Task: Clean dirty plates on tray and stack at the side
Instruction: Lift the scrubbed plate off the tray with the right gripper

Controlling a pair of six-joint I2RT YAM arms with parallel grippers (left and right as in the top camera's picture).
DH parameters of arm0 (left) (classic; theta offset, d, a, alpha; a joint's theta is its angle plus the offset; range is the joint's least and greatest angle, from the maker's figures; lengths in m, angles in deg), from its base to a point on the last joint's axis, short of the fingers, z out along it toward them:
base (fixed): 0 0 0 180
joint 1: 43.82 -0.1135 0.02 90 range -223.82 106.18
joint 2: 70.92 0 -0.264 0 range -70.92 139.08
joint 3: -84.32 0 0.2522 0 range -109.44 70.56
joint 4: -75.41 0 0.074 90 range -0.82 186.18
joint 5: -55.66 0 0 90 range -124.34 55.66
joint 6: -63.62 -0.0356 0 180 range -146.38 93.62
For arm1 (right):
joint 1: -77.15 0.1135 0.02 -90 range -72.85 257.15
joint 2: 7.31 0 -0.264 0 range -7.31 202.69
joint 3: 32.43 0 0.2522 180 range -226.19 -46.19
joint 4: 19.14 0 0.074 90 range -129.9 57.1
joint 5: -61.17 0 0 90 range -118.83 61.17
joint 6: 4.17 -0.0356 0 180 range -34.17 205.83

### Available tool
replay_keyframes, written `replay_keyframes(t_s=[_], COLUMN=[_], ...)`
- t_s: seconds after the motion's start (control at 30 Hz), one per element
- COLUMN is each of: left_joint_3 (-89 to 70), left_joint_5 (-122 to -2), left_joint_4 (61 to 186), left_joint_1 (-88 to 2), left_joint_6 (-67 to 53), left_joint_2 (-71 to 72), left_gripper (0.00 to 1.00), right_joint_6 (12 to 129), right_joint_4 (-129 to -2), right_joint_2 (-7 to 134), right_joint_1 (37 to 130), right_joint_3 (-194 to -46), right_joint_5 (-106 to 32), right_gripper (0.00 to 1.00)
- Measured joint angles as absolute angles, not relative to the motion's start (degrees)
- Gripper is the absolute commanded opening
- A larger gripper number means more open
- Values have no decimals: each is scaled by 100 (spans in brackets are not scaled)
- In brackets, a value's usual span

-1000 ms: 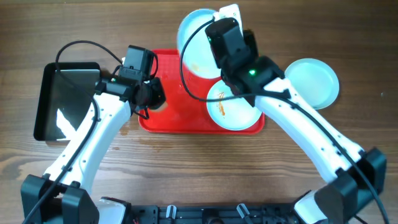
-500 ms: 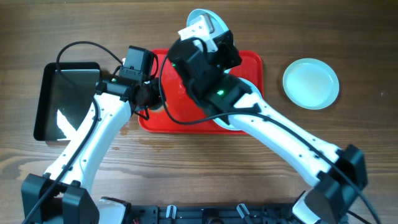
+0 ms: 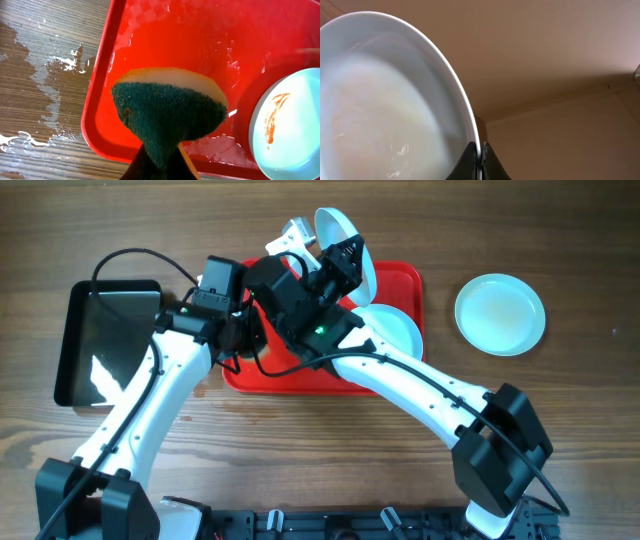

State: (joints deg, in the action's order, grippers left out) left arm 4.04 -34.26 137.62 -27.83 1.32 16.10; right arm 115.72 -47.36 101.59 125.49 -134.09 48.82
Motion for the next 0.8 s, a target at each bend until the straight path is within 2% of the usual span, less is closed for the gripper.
replay_keyframes(t_s=[0.23,0.37,0.47,0.6,0.8], left_joint_3=[443,448,452,452,454], left_joint_5=[-3433,-3522,-3586,-3601,-3601], left_joint_4=[13760,13760,13758,13762,13758], left_joint_1=[-3035,-3231,-3231,-3231,-3231], left_joint_6=[132,132,132,132,132], left_joint_2=[1610,1610,1610,1610,1613], left_gripper=[4,4,4,4,4], right_joint_6=[11316,10645,9998,8663,6824], right_joint_4=[-4736,-4812,-5479,-6996,-7127], right_joint_2=[10159,10159,10157,10111,9388], right_joint_1=[12549,12549,12549,12457,11410], right_joint_3=[-13409,-13411,-13420,-13462,-13457], right_joint_5=[4926,4930,4808,3485,1029], right_gripper=[4,4,4,4,4])
